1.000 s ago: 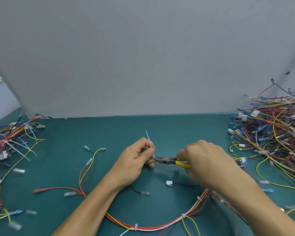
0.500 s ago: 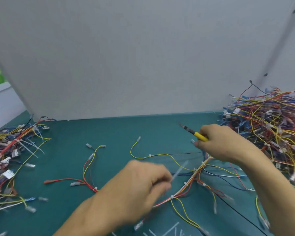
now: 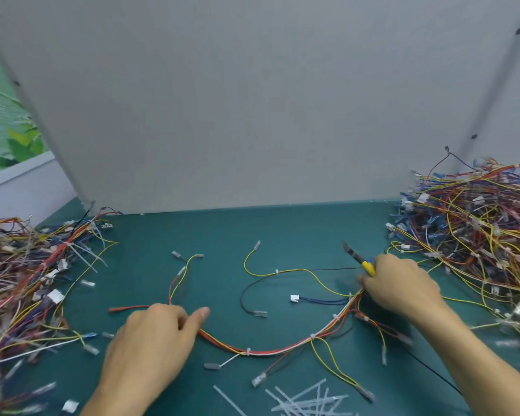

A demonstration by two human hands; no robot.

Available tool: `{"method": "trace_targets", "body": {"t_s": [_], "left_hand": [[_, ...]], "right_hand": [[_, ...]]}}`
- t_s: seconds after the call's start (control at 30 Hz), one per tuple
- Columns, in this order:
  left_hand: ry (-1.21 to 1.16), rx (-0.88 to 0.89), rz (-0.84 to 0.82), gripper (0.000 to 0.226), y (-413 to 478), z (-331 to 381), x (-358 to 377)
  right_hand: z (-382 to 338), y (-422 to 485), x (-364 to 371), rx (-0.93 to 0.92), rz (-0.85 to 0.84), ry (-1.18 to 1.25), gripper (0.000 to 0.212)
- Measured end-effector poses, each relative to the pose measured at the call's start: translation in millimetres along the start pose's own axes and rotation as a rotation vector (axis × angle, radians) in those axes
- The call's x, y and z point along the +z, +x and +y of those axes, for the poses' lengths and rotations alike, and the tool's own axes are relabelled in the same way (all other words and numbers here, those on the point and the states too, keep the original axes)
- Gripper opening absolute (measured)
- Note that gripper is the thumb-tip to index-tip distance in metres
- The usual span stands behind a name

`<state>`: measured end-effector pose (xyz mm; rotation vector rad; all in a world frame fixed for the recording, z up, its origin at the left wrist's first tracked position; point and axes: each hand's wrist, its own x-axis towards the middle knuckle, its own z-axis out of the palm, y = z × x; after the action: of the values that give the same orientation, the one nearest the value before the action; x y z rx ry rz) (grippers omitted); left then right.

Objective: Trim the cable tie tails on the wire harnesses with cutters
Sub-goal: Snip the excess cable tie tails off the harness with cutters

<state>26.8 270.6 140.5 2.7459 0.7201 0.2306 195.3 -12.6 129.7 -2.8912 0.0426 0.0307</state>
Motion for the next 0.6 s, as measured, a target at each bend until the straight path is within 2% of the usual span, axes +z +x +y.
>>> {"method": "trace_targets", "body": {"t_s": [0.07, 0.13, 0.23, 0.33, 0.4, 0.47, 0.53, 0.6], "left_hand": [[0.085, -0.092, -0.094, 0.064, 11, -1, 6], [0.127, -0.130, -0.129, 0.065, 16, 3, 14], [0.186, -0.130, -0.125, 0.057, 20, 9, 26], [0.159, -0.086, -0.131, 0.039, 22, 17, 31], [0.030, -0.085, -0.118, 0.032, 26, 21, 29], [-0.174, -0.071, -0.030, 0.029, 37, 23, 21], [-0.455, -0.046, 0.079, 0.028, 53, 26, 10], [-0.842, -0.037, 0.159, 0.022, 75, 31, 0]], "right_hand": [[-5, -1, 2, 0.013, 0.014, -0.020, 0.028], [-10, -3, 4, 0.013, 0.038, -0.061, 0.029], [-15, -5, 7, 0.004, 0.051, -0.091, 0.021], [-21, -5, 8, 0.009, 0.000, -0.048, 0.011], [-22, -4, 6, 0.025, -0.015, 0.050, 0.012], [-21, -2, 1, 0.043, 0.078, 0.242, 0.012], [-21, 2, -11, 0.029, 0.214, 0.522, 0.011], [-25, 8, -29, 0.010, 0.248, 0.957, 0.013]]}}
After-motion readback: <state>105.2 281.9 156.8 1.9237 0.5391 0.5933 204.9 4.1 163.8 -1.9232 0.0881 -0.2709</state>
